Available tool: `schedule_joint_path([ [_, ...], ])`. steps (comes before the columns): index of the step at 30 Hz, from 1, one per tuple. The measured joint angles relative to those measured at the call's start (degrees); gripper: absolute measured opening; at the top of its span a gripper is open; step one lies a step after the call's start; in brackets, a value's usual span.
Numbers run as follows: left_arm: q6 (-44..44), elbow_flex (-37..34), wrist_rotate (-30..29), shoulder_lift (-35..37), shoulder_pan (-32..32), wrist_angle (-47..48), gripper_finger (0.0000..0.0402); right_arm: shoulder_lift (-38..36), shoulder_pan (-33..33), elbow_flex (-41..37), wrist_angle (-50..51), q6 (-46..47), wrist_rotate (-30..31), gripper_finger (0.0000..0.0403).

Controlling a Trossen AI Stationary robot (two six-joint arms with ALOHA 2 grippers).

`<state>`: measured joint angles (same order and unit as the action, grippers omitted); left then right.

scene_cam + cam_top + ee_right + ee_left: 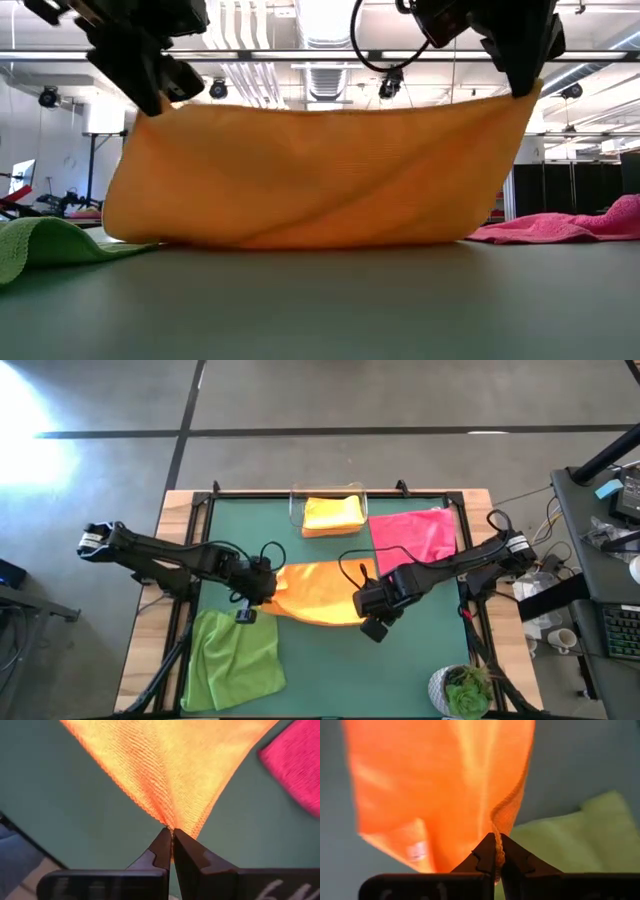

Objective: Fold microfiber towels
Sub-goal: Fold the orange microfiber cloth

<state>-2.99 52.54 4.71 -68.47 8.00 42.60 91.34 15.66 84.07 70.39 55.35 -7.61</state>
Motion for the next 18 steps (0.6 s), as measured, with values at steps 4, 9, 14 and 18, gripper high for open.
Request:
schedule_joint_path([
  [4, 0.93, 1.22, -6.74, 0.00, -0.06, 0.05, 0.0000, -0.52, -0.20, 0.00, 0.07, -1.44, 3.80, 0.0008],
  [9, 2.18, 4.66, -10.34, 0.02, -0.06, 0.06, 0.0000, -1.26, -0.28, 2.98, 3.25, -3.67, 8.47, 0.0008],
  [14, 3.87, 8.97, -12.95, 0.02, -0.08, 0.47, 0.0000, -2.08, -0.44, 8.76, 4.90, -9.01, 13.82, 0.0008],
  [18, 5.25, 12.43, -17.83, 0.10, -0.06, 2.96, 0.0000, -2.11, -0.44, 14.53, 6.67, -15.53, 19.38, 0.0008],
])
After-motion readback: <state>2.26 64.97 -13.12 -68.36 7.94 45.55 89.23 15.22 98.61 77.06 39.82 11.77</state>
